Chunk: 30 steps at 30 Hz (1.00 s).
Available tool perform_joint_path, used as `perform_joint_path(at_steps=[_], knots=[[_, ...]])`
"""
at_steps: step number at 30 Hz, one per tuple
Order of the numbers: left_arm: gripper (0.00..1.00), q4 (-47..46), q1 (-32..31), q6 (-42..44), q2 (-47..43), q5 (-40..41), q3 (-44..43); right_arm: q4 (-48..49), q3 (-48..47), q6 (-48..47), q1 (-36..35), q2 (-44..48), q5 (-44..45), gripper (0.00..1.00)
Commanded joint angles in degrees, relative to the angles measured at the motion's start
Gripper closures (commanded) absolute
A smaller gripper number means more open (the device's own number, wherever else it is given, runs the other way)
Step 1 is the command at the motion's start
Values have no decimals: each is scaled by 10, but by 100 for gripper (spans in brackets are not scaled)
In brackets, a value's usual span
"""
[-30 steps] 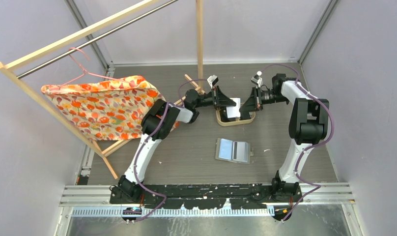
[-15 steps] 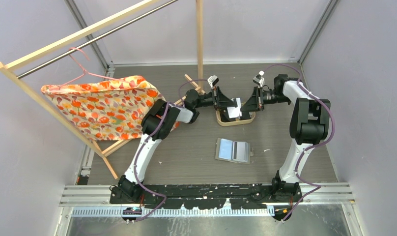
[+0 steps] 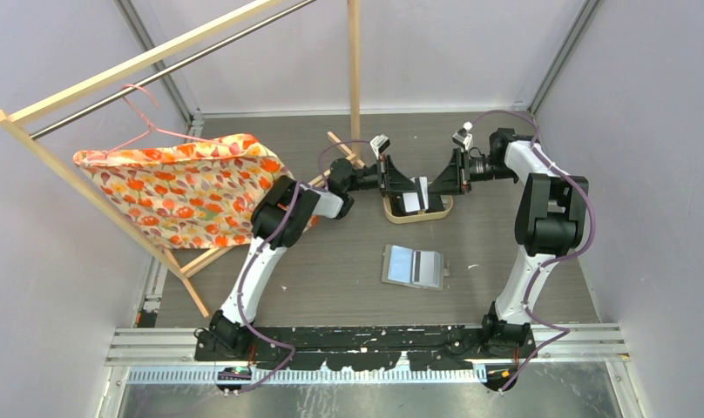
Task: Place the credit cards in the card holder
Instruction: Place the credit card in the storage box.
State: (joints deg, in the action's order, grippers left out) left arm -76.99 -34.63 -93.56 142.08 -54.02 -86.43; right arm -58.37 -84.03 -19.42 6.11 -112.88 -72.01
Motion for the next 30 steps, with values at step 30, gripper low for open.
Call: perform_joint_path(at_steps=[30], knots=[[91,-23,-7,14,-21,-17,-12,-22,-39,7,-12,-7,-22,75]])
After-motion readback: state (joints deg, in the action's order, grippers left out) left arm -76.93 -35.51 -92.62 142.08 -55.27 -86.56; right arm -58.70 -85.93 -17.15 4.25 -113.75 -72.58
